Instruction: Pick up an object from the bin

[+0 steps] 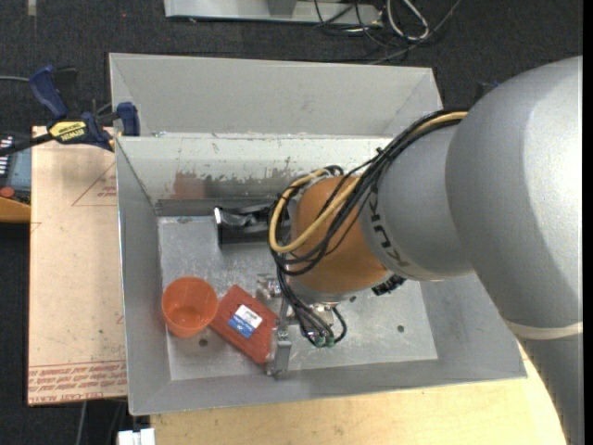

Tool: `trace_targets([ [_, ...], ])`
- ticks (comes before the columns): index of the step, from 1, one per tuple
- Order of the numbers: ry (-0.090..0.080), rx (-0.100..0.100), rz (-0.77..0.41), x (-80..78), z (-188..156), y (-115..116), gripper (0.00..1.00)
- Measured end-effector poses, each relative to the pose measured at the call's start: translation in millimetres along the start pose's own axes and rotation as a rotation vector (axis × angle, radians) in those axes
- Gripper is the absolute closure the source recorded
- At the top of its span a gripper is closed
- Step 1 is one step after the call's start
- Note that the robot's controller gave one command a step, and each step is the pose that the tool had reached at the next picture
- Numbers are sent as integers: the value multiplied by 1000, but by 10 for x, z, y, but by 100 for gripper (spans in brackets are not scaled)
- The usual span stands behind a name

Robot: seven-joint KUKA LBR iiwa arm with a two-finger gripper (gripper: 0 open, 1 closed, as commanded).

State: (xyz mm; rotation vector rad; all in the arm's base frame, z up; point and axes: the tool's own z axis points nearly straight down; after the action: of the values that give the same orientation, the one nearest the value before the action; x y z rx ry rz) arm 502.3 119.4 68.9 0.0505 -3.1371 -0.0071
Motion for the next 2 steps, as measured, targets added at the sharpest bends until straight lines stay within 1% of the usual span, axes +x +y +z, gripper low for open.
trace_targets([
  [1, -21, 8, -313, -376, -466, -86, 0],
  [2, 1, -2, 17, -73, -300, 750, 0],
])
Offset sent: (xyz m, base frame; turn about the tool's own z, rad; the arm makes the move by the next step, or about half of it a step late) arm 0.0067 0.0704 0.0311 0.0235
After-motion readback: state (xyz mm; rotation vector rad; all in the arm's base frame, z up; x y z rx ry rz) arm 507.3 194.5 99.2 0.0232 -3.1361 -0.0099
